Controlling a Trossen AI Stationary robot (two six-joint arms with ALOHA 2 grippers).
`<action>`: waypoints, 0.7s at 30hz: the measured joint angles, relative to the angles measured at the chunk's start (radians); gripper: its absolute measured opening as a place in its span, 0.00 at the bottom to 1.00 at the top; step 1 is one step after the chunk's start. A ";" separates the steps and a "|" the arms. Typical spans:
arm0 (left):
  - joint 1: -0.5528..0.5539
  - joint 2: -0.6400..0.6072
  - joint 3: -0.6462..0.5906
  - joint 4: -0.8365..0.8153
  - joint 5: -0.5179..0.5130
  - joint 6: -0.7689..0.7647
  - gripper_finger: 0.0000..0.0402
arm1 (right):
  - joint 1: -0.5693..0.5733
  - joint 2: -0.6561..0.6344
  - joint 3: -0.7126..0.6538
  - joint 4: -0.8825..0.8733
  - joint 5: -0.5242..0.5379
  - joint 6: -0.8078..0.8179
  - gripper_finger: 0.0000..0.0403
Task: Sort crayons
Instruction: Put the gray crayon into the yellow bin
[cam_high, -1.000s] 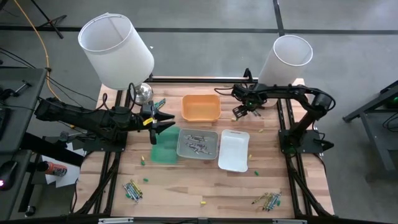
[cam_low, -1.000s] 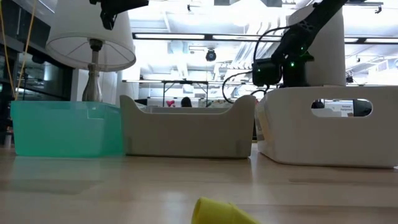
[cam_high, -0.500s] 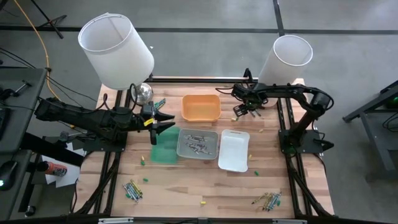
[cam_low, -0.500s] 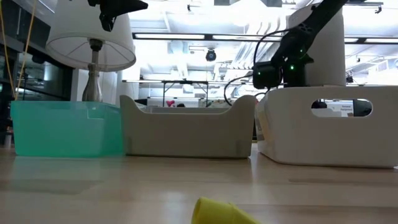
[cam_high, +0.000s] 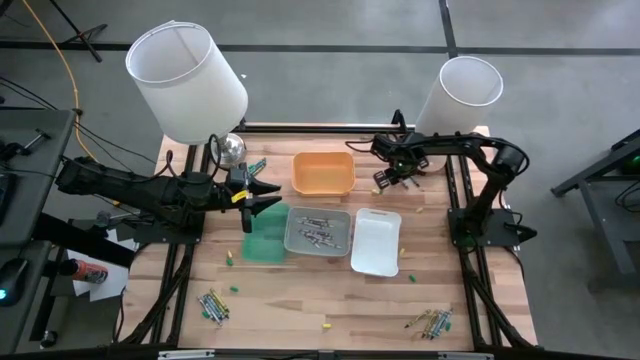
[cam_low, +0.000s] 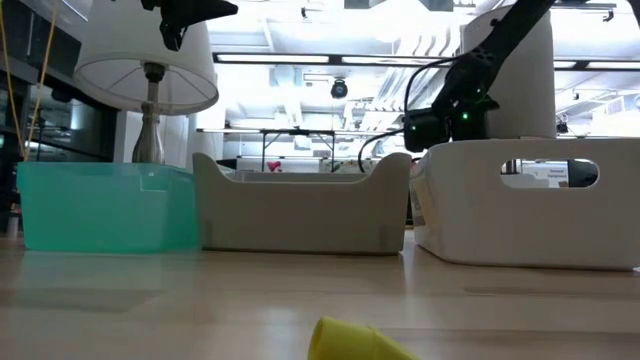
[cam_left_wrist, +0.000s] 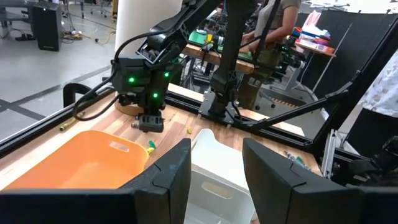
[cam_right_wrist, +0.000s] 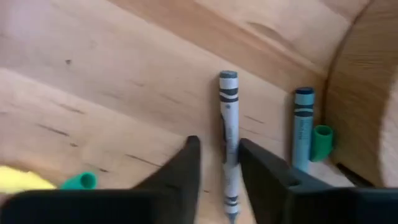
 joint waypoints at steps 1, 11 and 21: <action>0.000 0.000 0.000 0.000 0.000 0.000 0.33 | 0.001 0.001 0.000 -0.001 -0.007 -0.003 0.19; 0.000 0.000 0.000 -0.001 0.000 0.019 0.33 | 0.052 -0.023 -0.005 -0.003 0.001 -0.048 0.01; 0.000 0.000 0.000 -0.048 0.000 0.044 0.33 | 0.191 -0.329 -0.009 0.007 0.051 0.021 0.01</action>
